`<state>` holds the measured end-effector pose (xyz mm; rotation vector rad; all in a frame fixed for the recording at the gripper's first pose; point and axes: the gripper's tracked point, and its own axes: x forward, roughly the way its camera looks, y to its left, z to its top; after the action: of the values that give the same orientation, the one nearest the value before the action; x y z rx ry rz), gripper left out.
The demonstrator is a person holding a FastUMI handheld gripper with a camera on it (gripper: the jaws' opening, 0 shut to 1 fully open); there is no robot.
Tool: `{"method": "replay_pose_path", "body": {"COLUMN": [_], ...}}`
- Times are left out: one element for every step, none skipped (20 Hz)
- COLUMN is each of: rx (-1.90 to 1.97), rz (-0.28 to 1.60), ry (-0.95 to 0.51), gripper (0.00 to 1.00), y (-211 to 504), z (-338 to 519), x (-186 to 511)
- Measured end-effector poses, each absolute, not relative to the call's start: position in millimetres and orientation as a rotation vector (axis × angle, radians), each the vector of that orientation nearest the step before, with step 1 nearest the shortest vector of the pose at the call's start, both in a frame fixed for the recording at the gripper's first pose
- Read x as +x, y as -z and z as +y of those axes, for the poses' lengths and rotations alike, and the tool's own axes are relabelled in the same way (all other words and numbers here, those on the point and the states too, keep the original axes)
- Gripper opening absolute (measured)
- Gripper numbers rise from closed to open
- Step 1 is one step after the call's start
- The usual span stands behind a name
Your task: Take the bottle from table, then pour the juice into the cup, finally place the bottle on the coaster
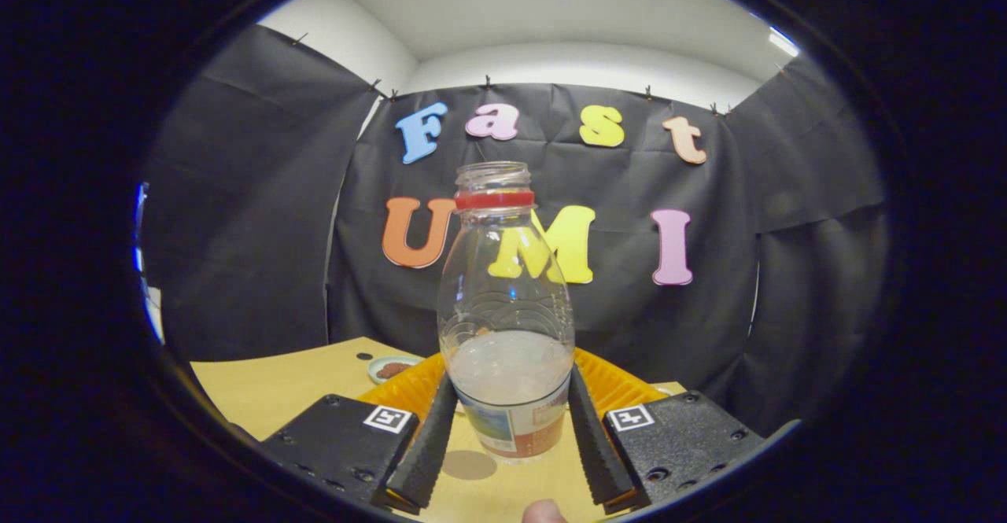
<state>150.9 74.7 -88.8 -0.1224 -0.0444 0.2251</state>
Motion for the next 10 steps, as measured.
{"method": "replay_pose_path", "body": {"rx": [-0.118,-0.115,-0.114,-0.112,-0.105,-0.097,-0.088,-0.083,-0.086,-0.079], "rz": [-0.04,-0.036,-0.028,-0.024,-0.016,-0.004,0.004,0.014,0.021,0.03], "ry": [-0.226,-0.229,-0.228,-0.231,-0.237,-0.241,-0.244,-0.241,-0.232,-0.235], "gripper": [0.76,0.76,0.76,0.76,0.76,0.76,0.76,0.76,0.76,0.76], "y": [89.7,91.9,94.5,98.2,102.9,109.5,115.3,122.1,127.8,135.3], "z": [78.4,82.8,85.5,89.8,94.3,97.7,100.3,101.6,100.9,103.1], "x": [158.8,166.5,173.8,178.8,184.4,190.0,195.3,201.6,207.9,214.0]}}
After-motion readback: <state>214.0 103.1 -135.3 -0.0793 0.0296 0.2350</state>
